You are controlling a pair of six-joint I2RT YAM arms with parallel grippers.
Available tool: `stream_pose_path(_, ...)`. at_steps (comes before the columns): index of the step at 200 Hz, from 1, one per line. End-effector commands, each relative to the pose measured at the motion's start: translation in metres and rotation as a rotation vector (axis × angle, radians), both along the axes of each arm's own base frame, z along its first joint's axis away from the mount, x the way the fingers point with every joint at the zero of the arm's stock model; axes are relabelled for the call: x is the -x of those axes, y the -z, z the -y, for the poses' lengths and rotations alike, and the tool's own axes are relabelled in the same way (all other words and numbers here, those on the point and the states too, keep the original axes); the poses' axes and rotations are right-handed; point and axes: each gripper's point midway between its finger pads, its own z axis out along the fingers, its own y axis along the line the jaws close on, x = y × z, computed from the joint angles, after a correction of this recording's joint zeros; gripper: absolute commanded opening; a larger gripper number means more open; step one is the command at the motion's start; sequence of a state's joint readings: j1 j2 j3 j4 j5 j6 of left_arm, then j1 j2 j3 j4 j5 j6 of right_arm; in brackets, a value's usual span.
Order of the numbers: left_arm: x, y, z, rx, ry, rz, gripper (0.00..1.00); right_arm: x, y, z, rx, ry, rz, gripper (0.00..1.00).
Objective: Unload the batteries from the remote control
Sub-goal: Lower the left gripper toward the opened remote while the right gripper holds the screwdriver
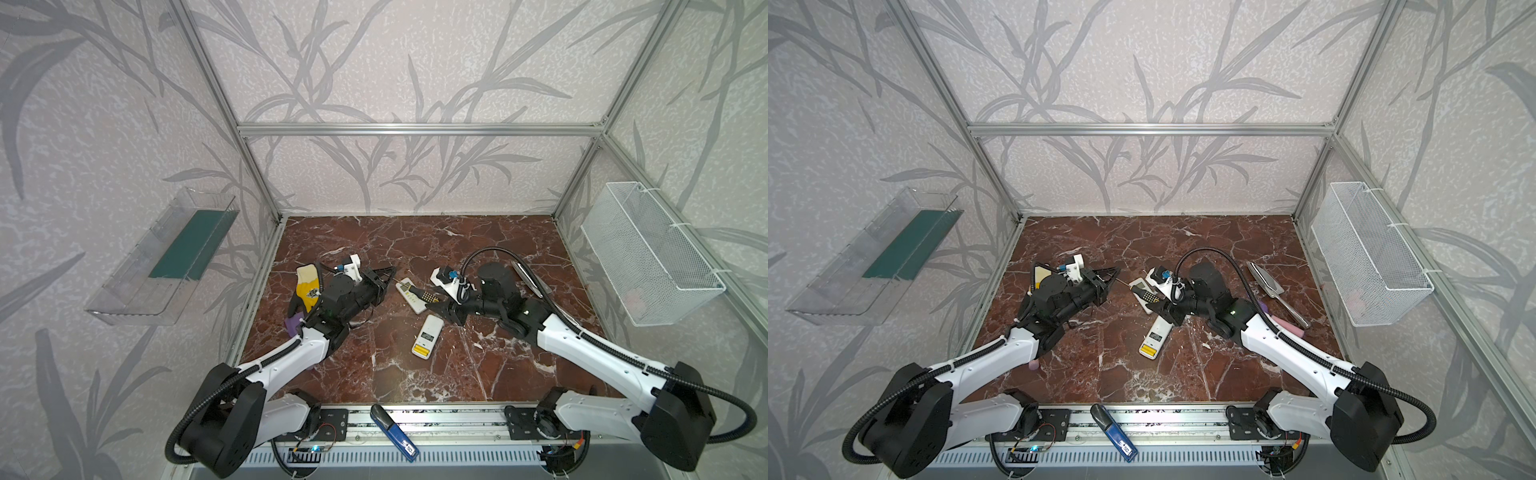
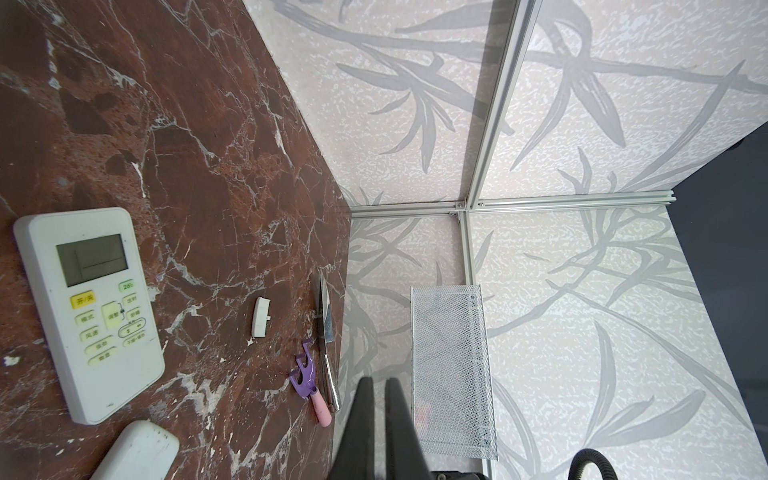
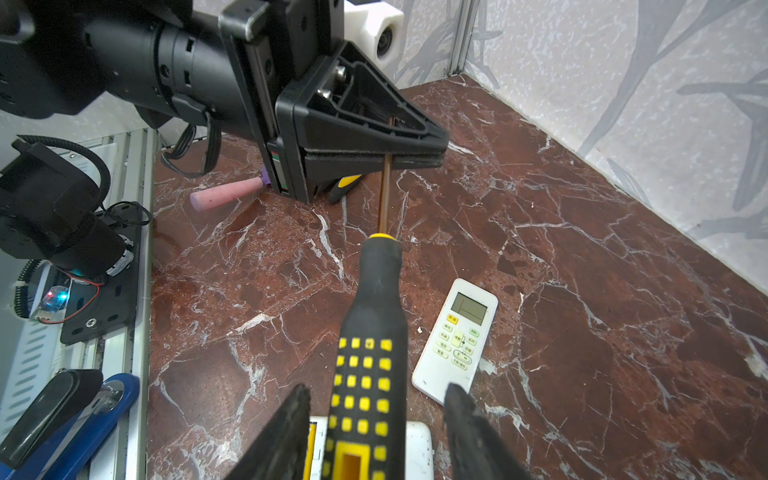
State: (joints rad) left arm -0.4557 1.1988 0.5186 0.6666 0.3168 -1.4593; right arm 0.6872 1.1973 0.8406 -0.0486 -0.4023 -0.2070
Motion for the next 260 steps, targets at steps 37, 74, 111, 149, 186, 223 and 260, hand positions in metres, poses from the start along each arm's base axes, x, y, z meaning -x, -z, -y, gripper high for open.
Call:
stream_pose_path(37,0.006,-0.018,-0.001,0.045,0.014,0.04,0.0,-0.008,-0.02,-0.005,-0.027,-0.005,0.045,0.49)
stream_pose_path(74,0.006,-0.019,-0.003,0.039,0.01,0.042,0.0,-0.008,-0.019,-0.007,-0.02,-0.013,0.038,0.47)
stream_pose_path(111,0.006,-0.022,-0.003,0.033,0.007,0.047,0.0,-0.006,-0.015,-0.009,-0.005,-0.02,0.029,0.45)
stream_pose_path(149,0.006,-0.02,-0.005,0.029,0.004,0.043,0.0,-0.005,-0.012,-0.011,0.009,-0.028,0.029,0.41)
stream_pose_path(186,0.006,-0.019,-0.004,0.027,0.006,0.04,0.0,-0.005,-0.013,-0.014,0.005,-0.035,0.029,0.29)
stream_pose_path(223,0.006,-0.014,-0.004,0.017,0.007,0.029,0.0,-0.001,-0.014,-0.016,0.006,-0.062,0.028,0.1)
stream_pose_path(260,0.005,-0.009,-0.005,-0.04,0.016,0.037,0.42,0.002,-0.004,-0.008,0.075,-0.045,0.032,0.0)
